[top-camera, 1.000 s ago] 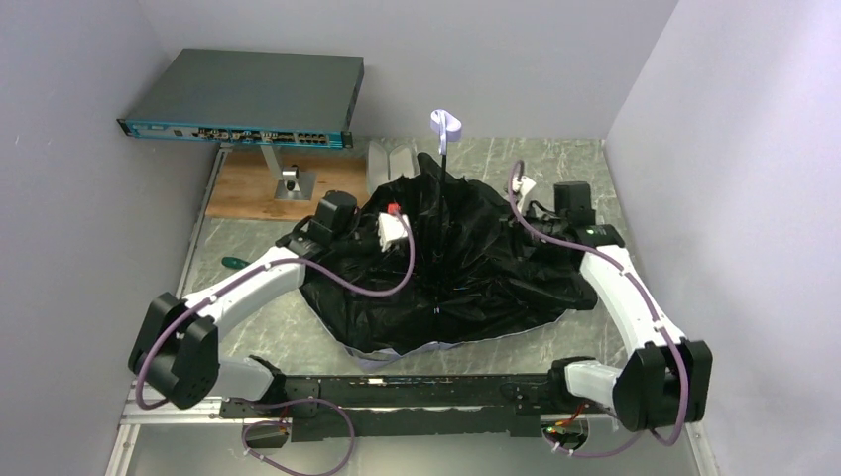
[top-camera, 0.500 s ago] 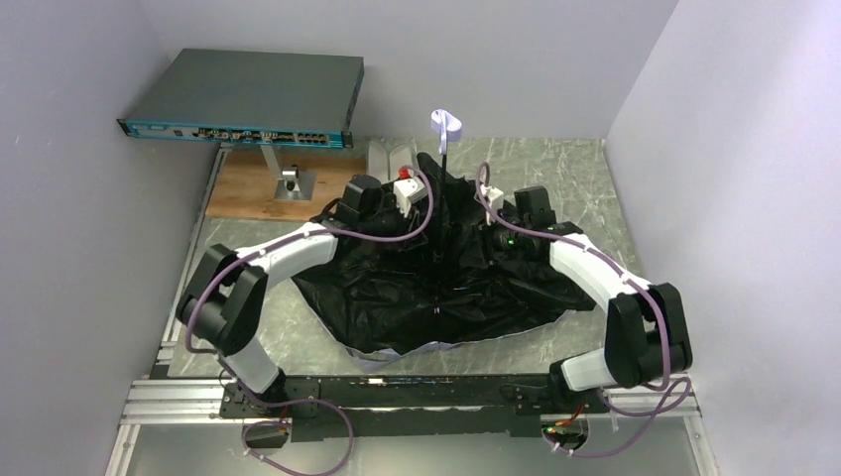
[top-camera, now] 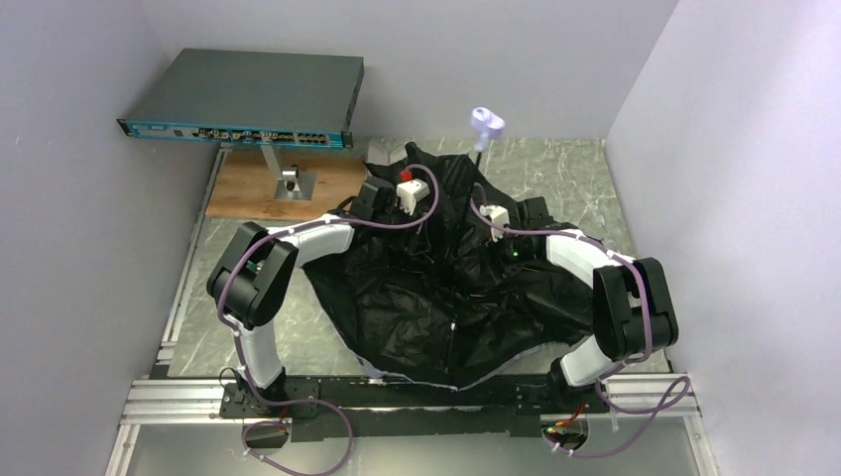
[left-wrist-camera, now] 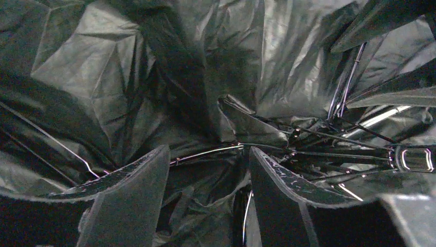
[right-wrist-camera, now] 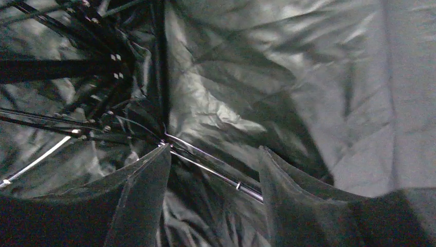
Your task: Open the umbrella
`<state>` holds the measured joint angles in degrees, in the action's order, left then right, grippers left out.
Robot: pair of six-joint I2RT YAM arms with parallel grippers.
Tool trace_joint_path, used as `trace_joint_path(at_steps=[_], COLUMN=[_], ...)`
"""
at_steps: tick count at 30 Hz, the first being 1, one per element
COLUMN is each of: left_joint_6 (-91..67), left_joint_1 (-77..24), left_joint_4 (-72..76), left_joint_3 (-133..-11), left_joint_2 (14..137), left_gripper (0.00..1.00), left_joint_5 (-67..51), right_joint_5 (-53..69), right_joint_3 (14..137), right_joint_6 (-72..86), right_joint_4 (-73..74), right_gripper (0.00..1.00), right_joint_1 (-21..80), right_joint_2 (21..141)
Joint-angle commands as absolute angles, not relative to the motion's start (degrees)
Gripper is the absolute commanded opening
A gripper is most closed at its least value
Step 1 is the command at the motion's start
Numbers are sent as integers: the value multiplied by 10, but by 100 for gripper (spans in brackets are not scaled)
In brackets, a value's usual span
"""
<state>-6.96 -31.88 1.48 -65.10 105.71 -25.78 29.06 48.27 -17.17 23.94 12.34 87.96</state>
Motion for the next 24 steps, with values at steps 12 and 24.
trace_joint_path(at_steps=[12, 24], left_joint_6=[3, 105], left_joint_1=[-256, -270], left_joint_4=[-99, 26], left_joint_3=[-671, -604], left_joint_2=[1074, 899], left_gripper=[77, 76], left_joint_5=[-226, -338], right_joint_5=[223, 366], right_joint_3=[487, 490], right_joint_6=[-279, -270], right_joint_4=[344, 340], right_gripper=[74, 75], right_joint_1=[63, 62], right_joint_2=[874, 675])
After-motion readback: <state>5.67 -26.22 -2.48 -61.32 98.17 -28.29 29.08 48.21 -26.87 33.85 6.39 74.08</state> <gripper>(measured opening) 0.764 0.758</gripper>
